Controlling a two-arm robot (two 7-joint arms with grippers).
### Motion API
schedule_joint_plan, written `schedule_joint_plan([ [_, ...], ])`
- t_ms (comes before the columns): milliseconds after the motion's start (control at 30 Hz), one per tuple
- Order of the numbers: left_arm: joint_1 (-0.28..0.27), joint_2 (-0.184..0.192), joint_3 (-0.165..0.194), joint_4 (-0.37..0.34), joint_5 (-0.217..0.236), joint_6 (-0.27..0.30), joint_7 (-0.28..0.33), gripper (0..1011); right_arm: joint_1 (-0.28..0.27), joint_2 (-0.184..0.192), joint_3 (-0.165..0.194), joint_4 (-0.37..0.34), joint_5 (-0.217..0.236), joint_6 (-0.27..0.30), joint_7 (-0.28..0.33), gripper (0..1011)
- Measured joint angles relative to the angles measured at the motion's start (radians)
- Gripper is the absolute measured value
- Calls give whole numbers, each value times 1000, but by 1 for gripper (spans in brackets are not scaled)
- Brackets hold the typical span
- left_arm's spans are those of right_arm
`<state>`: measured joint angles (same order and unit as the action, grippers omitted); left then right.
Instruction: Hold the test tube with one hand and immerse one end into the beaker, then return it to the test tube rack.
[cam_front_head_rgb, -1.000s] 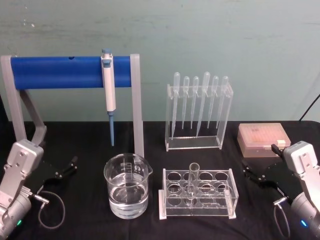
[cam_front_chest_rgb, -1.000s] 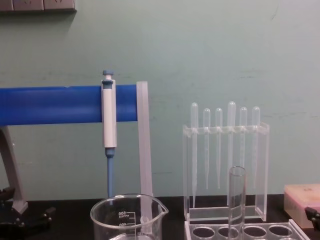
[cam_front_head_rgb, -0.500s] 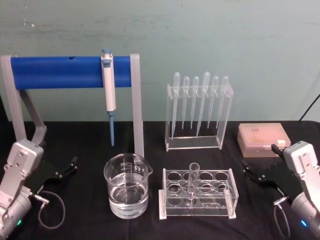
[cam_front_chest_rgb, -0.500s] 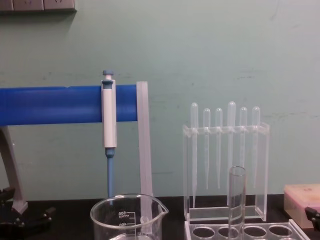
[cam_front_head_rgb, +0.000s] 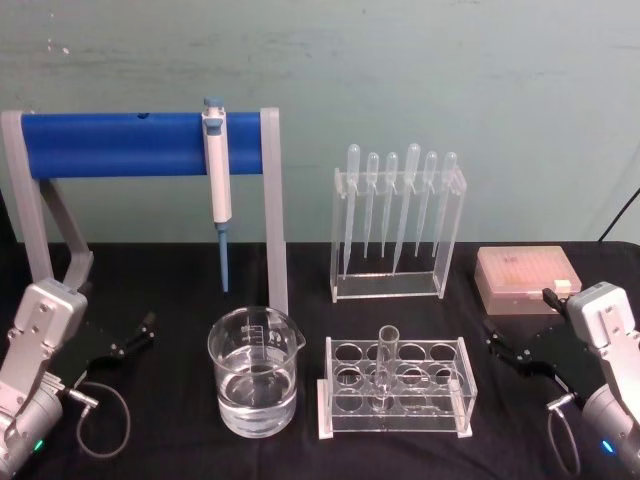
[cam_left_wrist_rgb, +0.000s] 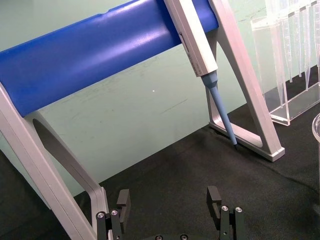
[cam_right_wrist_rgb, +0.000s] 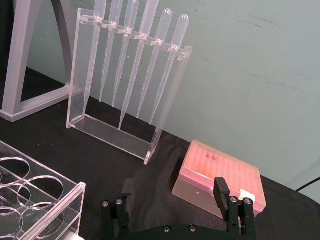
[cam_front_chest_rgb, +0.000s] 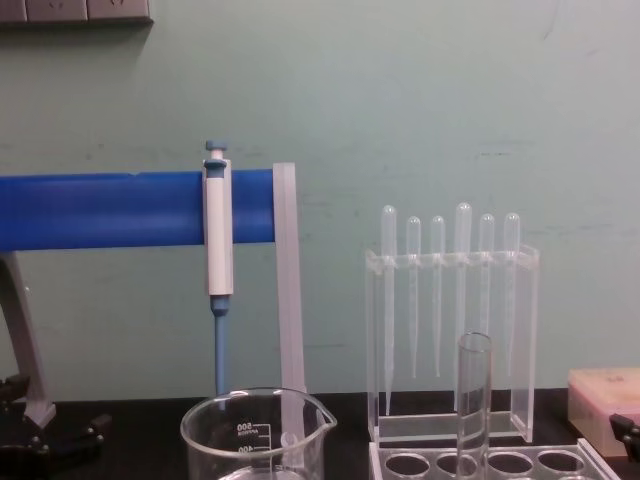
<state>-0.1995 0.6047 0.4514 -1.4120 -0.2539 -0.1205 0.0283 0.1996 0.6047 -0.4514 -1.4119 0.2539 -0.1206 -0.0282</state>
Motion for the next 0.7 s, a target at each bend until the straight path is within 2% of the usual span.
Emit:
schedule_joint_plan([
  [333, 0, 0, 0, 0, 0, 0, 0, 1000, 0, 0, 2, 0, 0, -2, 1, 1003],
  [533, 0, 0, 0, 0, 0, 0, 0, 1000, -11, 10, 37, -23, 8, -51, 28, 1003],
  [633, 0, 0, 0, 0, 0, 0, 0, 1000, -28, 26, 68, -53, 43, -82, 68, 1003],
  [700, 0, 0, 0, 0, 0, 0, 0, 1000, -34, 32, 76, -62, 55, -90, 83, 1003],
])
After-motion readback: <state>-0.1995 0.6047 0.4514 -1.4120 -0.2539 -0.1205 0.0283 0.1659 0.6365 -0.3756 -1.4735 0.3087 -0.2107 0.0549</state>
